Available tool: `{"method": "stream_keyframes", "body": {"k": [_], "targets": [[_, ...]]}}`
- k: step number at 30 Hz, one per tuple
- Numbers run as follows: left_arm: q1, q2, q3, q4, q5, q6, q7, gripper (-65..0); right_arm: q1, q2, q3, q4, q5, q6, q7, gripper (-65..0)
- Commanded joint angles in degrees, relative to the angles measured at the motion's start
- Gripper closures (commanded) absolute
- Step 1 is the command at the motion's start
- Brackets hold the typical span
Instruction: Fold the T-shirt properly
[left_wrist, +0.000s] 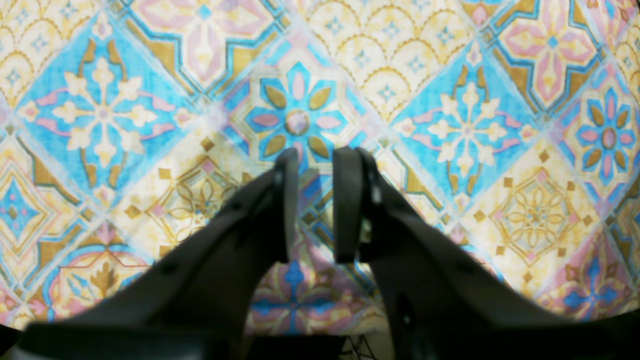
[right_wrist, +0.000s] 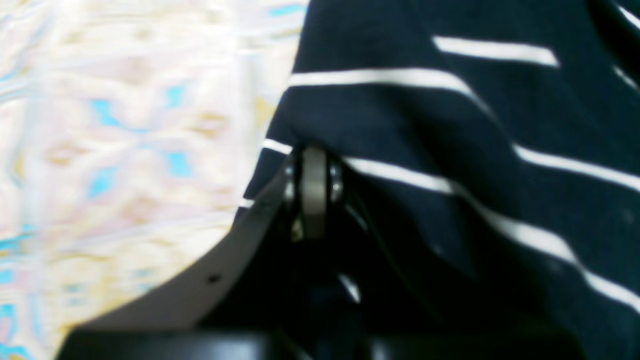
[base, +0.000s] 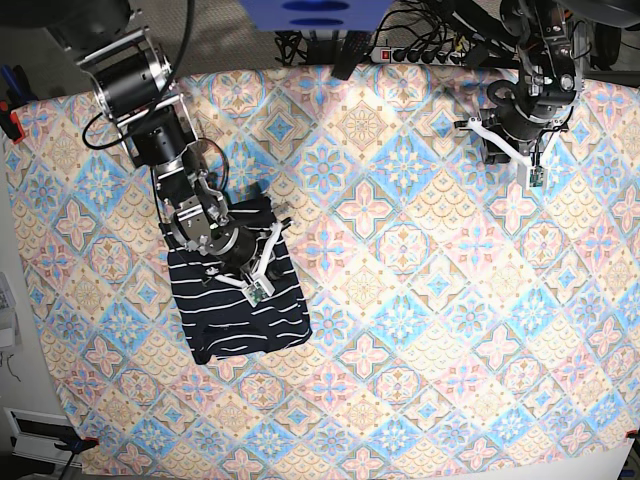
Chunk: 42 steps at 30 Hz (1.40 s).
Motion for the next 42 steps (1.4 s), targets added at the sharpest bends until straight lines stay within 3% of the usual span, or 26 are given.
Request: {"method": "stream_keyframes", "body": {"k": [1,10,13,18,21,29,34,42], "targets": [[0.1,-0.3,-0.1,1.1,-0.3,0.1,-0.9,-11.8,2.2,1.3,0.3,-0.4,-0.8,-1.6,-0.9,0.0],[0.1,0.0,0.1,1.1,-0.3,0.1,-0.9,-11.8,6.1,0.8,-0.2,-2.2,-0.9,-1.6,-0.9,0.0],[0.3,0.0,0.1,1.1,-0.3,0.1,-0.9,-11.8,6.8,-2.1,-0.2,-2.8,-1.1,-1.6,-1.1,0.0],[2.6,0.1,0.1,2.8,-0.4,0.1,-0.9,-11.8,5.9,-2.2,-0.3,4.6,-0.9,-1.6,-4.6,0.0],[3.2,0.8,-0.1,2.9,-0.9,0.0,-1.1,-11.8,0.7,-2.0,0.2,13.9,-1.0,-1.6,-9.0,0.0],[6.2,0.6,-0.2,2.8,-6.7,0.0,-1.0,-11.8,-13.9,6.9,1.4,38.6,-1.0,-1.6,-16.7,0.0],[9.6,0.7,-0.1,2.8,-8.8,0.0,-1.0,-11.8,-25.1,10.1,10.9,49.6,-1.0,-1.6,-18.7,0.0],[16.1,0.7,-0.1,3.5,-9.6,0.0,-1.3,-11.7,-44.7,10.1,27.1,62.9,-0.8,-1.6,-19.2,0.0]]}}
